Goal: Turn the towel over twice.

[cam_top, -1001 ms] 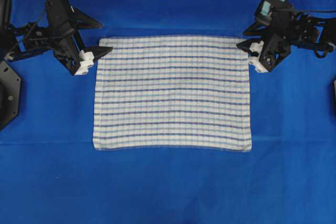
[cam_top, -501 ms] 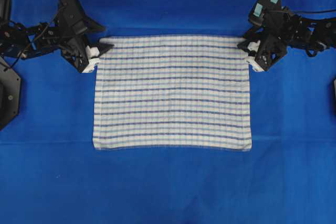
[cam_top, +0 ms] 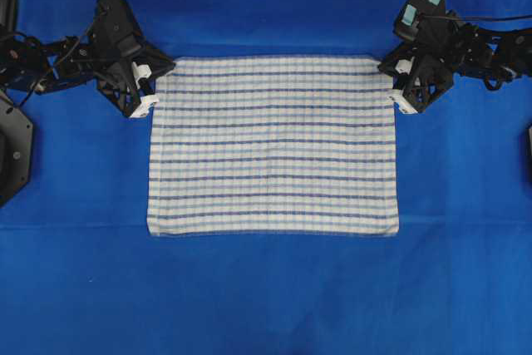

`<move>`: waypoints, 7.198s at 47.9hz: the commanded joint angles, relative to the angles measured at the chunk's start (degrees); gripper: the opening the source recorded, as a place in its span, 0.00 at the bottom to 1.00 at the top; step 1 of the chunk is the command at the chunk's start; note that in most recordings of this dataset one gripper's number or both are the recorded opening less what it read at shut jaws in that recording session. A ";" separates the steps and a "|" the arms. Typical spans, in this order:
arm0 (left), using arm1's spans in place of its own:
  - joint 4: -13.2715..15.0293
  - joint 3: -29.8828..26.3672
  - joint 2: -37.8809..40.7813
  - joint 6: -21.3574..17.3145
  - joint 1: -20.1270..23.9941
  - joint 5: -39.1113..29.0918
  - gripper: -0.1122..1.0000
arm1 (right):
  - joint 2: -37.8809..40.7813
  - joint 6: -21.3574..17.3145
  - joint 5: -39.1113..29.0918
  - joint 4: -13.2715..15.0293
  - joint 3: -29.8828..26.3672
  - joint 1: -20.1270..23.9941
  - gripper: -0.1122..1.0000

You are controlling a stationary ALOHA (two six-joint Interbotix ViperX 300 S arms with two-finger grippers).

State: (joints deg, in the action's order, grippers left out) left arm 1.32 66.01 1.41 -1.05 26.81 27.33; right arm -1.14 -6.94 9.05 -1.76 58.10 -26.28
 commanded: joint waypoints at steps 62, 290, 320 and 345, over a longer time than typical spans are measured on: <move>0.00 -16.35 -38.23 -11.78 8.61 -19.95 0.13 | -36.47 6.15 -16.88 1.76 -13.54 -15.64 0.15; 0.09 6.24 -41.84 -1.58 -10.11 -11.34 0.76 | -36.04 -31.64 -6.68 34.98 6.68 4.48 0.61; 0.09 -2.81 -8.61 -2.20 2.64 -0.79 0.76 | -7.65 -30.85 -8.53 36.30 -2.72 -5.71 0.61; 0.09 -6.15 2.46 -2.11 4.13 1.67 0.67 | -1.05 -30.85 -8.26 36.47 -4.31 -7.03 0.60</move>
State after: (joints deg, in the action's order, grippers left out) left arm 1.32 60.73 3.87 -3.16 30.85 28.83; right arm -1.85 -37.88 0.44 34.63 54.58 -33.13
